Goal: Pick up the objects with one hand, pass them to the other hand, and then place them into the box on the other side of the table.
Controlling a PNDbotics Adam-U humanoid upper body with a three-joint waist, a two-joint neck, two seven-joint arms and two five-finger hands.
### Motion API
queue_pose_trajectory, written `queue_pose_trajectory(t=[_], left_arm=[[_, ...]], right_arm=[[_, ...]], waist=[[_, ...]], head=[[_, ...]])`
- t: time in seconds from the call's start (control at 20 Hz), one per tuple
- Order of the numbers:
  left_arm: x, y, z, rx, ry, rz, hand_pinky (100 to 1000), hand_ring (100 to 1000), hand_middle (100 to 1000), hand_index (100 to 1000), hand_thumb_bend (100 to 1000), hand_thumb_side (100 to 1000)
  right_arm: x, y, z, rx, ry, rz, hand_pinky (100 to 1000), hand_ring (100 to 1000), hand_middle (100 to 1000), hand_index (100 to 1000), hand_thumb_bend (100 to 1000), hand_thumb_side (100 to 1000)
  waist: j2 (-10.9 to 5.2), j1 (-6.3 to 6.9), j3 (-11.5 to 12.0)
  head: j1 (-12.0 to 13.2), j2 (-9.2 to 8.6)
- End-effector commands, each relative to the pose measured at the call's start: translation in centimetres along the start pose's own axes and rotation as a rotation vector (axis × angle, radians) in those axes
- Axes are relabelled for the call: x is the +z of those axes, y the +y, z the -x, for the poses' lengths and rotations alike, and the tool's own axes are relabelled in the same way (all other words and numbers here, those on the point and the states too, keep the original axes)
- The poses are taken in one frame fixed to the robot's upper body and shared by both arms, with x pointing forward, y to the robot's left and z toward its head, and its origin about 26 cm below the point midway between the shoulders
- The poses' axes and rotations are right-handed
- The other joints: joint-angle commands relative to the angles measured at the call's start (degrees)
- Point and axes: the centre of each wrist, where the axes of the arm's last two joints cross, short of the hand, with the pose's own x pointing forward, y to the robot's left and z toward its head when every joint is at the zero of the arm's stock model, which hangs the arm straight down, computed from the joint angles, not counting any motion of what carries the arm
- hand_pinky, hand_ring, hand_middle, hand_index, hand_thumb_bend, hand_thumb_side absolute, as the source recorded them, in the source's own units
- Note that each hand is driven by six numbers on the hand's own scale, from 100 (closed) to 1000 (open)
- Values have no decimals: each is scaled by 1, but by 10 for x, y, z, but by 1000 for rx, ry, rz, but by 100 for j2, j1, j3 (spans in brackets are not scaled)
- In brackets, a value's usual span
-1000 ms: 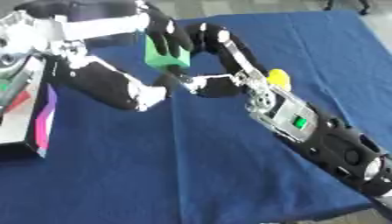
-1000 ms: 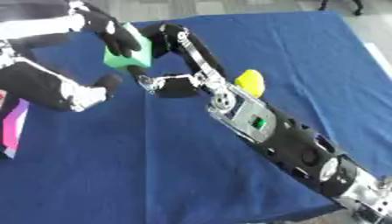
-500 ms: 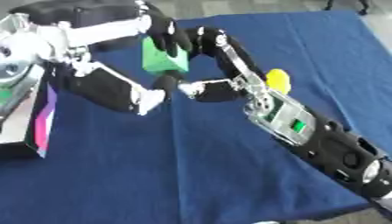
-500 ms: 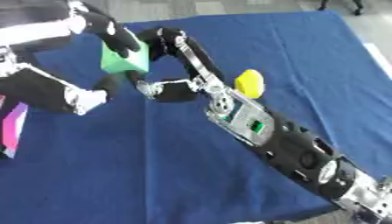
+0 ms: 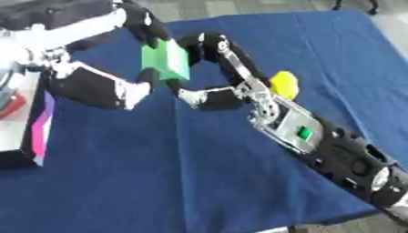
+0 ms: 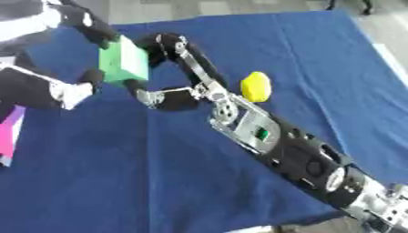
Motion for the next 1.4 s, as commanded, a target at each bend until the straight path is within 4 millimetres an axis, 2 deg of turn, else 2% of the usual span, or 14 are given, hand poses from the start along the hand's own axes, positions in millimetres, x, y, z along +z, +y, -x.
queue_pose_trajectory(t=[0.05,0.3,0.6,1.4], left_arm=[[1,7,15,-10,52,-23,1000,814,704,869,100,205],[-4,3,32,2,76,11,1000,825,706,883,100,205],[-6,1,43,4,79,44,1000,832,707,895,100,210],[-8,0,50,40,31,127,1000,839,703,913,100,224]], right_arm=[[-3,-3,-2,16,-27,-2,611,601,517,581,250,100],[-3,-2,-3,17,-37,-3,611,600,517,581,249,100],[-2,-2,-3,20,-41,-9,611,600,517,580,249,100],[-2,-1,-3,38,-63,-26,607,597,521,576,248,100]], waist=[[-99,66,-7],[-86,53,-14],[-68,38,-13],[-37,26,-19]], head=[[9,32],[20,32],[19,32],[-46,32]])
